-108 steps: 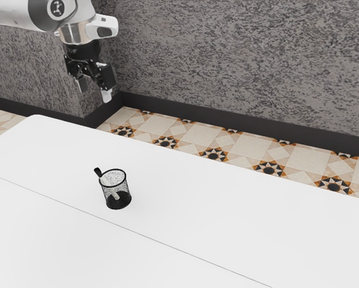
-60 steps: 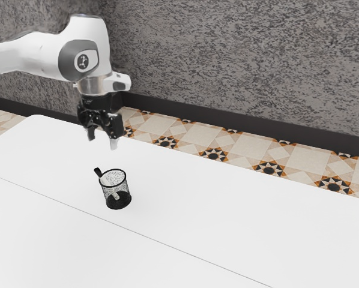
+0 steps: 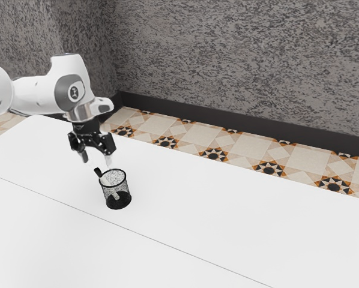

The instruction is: Take the marker out of the pen holder and place it to the left of the pen holder.

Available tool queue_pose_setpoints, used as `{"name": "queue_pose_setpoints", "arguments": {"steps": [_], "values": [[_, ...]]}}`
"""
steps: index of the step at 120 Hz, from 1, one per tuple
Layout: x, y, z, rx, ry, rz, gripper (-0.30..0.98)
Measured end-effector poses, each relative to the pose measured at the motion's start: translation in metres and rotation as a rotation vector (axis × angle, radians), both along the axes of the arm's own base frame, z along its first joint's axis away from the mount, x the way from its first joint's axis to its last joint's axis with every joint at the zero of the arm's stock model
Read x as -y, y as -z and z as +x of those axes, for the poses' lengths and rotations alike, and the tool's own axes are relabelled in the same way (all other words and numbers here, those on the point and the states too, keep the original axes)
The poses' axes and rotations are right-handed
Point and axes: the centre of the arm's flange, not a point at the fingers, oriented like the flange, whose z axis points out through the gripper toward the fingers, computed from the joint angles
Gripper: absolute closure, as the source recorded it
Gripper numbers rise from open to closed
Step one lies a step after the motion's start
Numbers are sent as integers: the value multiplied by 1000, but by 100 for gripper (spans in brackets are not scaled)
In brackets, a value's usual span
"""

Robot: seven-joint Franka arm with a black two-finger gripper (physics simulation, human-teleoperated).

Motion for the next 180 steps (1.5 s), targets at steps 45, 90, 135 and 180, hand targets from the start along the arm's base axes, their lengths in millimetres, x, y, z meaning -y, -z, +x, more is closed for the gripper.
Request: {"name": "queue_pose_setpoints", "arguments": {"steps": [45, 90, 135, 180], "values": [[-39, 35, -6, 158, -15, -108, 2], [-22, 39, -29, 193, 119, -129, 2], [-6, 36, -44, 205, 209, -149, 2], [-7, 26, -46, 227, 249, -148, 39]]}}
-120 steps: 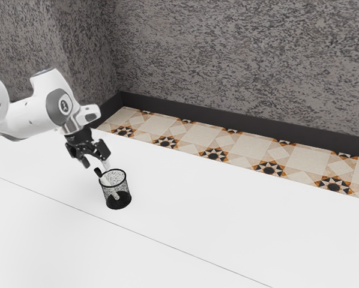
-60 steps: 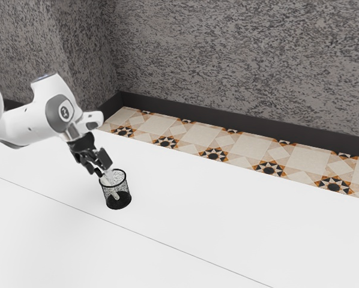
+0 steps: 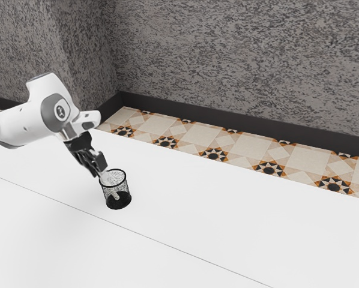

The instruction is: Take the marker out of the pen holder and place it to the left of the pen holder.

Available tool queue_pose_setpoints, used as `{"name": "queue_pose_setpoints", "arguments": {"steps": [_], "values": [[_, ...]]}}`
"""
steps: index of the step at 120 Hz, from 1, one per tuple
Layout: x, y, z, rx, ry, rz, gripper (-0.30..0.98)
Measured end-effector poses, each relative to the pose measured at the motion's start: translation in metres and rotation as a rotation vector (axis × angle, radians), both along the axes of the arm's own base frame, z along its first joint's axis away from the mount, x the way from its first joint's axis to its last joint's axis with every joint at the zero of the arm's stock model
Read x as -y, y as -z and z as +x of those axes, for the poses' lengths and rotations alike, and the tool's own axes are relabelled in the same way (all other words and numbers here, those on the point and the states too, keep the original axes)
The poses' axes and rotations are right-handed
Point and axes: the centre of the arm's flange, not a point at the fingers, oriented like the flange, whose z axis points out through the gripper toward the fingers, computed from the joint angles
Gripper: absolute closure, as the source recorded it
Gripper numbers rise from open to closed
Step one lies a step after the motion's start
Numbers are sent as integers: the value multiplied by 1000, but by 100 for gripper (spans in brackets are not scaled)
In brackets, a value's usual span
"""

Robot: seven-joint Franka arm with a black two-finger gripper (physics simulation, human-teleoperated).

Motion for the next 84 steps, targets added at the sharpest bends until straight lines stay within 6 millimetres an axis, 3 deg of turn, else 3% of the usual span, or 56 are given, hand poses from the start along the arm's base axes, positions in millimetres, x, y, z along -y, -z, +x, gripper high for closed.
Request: {"name": "queue_pose_setpoints", "arguments": {"steps": [22, 48, 57, 72, 84], "values": [[-2, -2, -1, 5, 7, 0, 63], [6, -14, 0, 29, 29, 6, 74], [7, -36, -2, 63, 46, 20, 76], [-8, -80, -15, 118, 62, 59, 77], [-39, -110, -29, 156, 32, 86, 78]]}}
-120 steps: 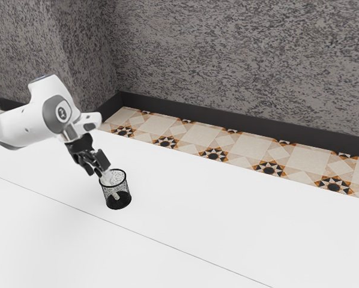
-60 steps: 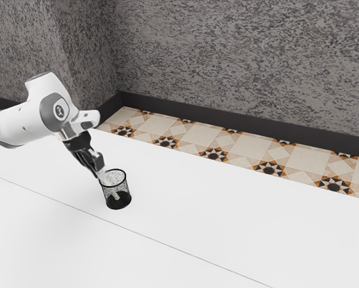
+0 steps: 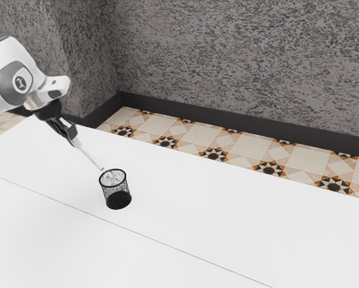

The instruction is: Take the marker out of the pen holder and place it to the left of the pen holder.

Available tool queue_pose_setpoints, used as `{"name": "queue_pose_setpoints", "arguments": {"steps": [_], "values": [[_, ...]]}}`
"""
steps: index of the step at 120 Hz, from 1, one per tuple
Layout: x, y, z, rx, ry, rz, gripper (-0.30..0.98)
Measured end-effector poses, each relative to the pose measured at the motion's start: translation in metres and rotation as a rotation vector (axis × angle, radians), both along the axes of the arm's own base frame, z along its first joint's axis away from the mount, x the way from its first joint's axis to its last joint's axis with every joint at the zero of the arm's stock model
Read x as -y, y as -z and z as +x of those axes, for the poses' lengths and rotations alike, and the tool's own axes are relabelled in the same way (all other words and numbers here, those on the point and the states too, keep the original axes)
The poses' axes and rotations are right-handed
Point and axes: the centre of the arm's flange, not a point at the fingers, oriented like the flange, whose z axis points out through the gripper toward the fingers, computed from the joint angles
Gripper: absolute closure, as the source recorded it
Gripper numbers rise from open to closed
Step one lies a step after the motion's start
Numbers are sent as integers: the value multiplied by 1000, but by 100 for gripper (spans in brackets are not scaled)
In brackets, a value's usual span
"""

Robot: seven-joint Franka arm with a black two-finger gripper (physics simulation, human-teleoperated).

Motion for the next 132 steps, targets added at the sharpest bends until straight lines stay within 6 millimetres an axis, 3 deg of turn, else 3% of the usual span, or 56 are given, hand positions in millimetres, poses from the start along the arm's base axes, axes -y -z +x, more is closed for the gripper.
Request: {"name": "queue_pose_setpoints", "arguments": {"steps": [8, 18, 29, 35, 42, 54, 64, 80, 100, 114, 120, 124, 132], "values": [[-34, -14, -11, 18, -50, 16, 78], [-78, -13, -29, 7, -125, 30, 79], [-100, 0, -35, -24, -150, 97, 79], [-99, 16, -32, -45, -135, 156, 79], [-94, 51, -23, -62, -106, 243, 79], [-77, 90, 4, 14, -23, 412, 79], [-62, 87, 22, 141, 30, 497, 79], [-64, 83, 26, 262, 33, 548, 79], [-63, 75, 29, 335, 32, 568, 42], [-62, 70, 30, 362, 31, 573, 25], [-61, 66, 30, 374, 30, 573, 20], [-60, 51, 29, 382, 19, 559, 17], [-59, -62, 54, 371, -41, 509, 13]]}}
